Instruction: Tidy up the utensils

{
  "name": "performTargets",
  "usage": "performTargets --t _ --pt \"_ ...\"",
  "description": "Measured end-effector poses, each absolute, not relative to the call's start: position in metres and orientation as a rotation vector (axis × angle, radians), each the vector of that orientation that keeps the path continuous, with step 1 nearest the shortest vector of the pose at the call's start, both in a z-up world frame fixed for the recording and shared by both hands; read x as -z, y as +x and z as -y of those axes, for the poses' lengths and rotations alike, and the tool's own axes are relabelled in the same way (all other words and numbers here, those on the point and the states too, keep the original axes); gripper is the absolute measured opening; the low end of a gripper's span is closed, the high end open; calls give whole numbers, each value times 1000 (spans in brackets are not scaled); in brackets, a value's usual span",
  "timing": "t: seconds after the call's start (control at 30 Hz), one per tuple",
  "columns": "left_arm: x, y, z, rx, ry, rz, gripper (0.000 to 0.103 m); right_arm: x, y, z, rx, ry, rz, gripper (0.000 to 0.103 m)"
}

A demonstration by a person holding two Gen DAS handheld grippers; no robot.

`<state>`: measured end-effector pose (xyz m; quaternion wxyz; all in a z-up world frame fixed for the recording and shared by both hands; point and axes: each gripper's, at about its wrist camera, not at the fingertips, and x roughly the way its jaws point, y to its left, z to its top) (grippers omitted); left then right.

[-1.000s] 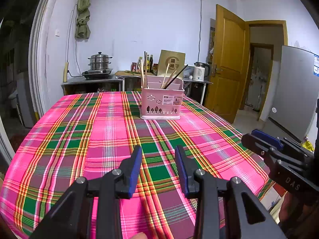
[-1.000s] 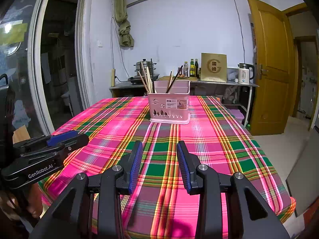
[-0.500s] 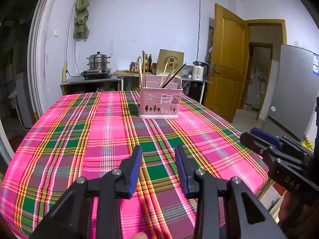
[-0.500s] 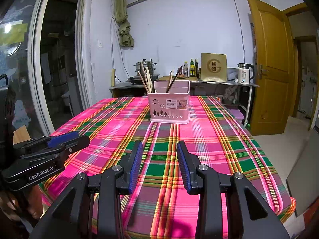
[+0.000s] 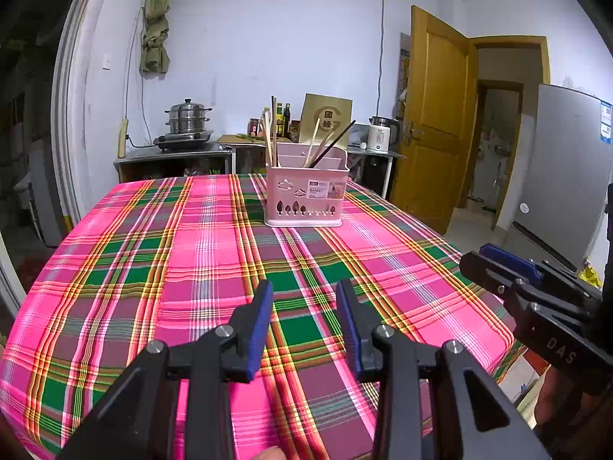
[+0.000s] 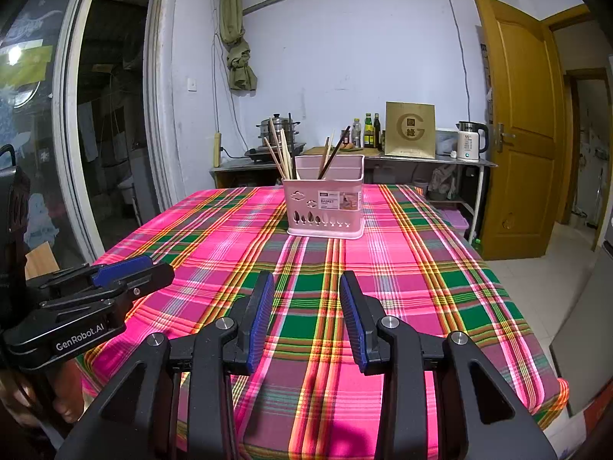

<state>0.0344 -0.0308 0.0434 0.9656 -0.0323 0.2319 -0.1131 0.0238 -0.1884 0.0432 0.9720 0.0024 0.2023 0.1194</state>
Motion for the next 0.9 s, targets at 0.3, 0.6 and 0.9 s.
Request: performTargets --t 0.3,0.6,0.9 --pt "-42 33 31 233 -66 -475 36 -43 24 188 -241 7 -409 36" --pt "-41 33 32 231 -64 -479 36 -43 24 188 -242 5 -408 36" --pt "-37 34 33 232 -51 -490 36 -44 23 189 -243 6 -411 36"
